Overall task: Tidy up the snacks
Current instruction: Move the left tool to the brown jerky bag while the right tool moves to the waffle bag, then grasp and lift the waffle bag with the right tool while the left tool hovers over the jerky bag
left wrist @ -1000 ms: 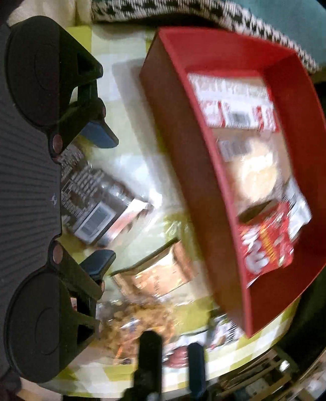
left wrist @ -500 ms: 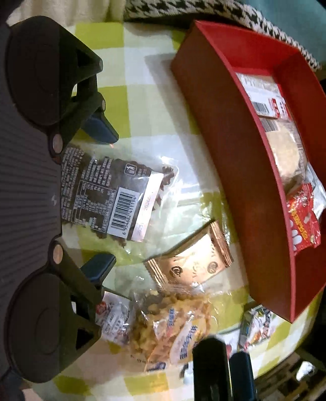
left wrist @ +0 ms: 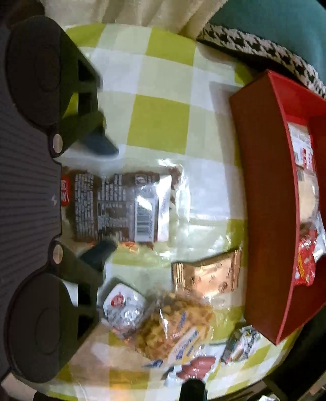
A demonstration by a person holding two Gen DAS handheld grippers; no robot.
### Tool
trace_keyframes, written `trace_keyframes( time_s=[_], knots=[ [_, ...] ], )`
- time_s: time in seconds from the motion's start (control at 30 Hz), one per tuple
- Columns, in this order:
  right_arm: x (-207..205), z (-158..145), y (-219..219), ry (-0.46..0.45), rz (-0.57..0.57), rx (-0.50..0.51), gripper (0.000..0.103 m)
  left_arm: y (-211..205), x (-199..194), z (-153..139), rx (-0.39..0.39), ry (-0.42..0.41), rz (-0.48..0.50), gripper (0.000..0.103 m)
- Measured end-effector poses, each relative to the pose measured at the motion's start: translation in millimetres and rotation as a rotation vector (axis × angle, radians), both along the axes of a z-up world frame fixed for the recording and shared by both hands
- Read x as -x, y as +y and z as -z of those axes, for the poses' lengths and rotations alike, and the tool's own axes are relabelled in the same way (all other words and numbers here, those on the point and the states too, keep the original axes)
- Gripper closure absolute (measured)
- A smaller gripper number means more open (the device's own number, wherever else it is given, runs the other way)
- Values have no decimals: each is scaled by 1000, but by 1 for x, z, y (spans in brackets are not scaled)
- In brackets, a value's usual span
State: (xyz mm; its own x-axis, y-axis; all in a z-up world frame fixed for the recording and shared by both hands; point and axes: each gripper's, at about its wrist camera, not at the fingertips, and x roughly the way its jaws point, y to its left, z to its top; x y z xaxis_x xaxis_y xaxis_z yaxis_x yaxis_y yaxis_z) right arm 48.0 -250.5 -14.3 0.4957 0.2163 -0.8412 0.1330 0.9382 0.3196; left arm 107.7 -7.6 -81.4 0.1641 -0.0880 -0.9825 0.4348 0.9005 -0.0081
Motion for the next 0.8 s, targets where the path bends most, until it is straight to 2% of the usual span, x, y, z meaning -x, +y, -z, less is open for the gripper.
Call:
trace_keyframes(
  time_s=[0.07, 0.13, 0.27, 0.37, 0.4, 0.43, 0.47, 0.63, 0.73, 0.8],
  knots=[
    [4, 1, 0, 2, 7, 1, 29, 2, 4, 6, -18, 8, -20, 5],
    [4, 5, 4, 15, 9, -1, 28, 2, 2, 13, 6, 37, -55, 0],
    [-10, 20, 6, 58, 41, -76, 25, 4, 1, 16, -12, 17, -82, 2],
    [-22, 27, 19, 69, 11, -42, 24, -5, 1, 10, -3, -4, -73, 14],
    [-25, 28, 23, 76, -2, -33, 23, -6, 3, 8, 4, -11, -68, 24],
    [-27, 30, 27, 78, -13, -18, 21, -5, 5, 5, 9, -18, -70, 28],
    [-29, 31, 31, 79, -17, 6, 16, -5, 6, 4, 15, -20, -84, 30],
    [-27, 31, 26, 84, 10, 17, 15, 13, -5, -1, 89, 10, -164, 45],
    [-22, 27, 18, 70, 41, -4, 14, 17, -8, 0, 93, 12, -171, 45],
    [-22, 27, 15, 71, 53, -10, 12, 11, -12, 0, 82, 13, -165, 38]
  ],
)
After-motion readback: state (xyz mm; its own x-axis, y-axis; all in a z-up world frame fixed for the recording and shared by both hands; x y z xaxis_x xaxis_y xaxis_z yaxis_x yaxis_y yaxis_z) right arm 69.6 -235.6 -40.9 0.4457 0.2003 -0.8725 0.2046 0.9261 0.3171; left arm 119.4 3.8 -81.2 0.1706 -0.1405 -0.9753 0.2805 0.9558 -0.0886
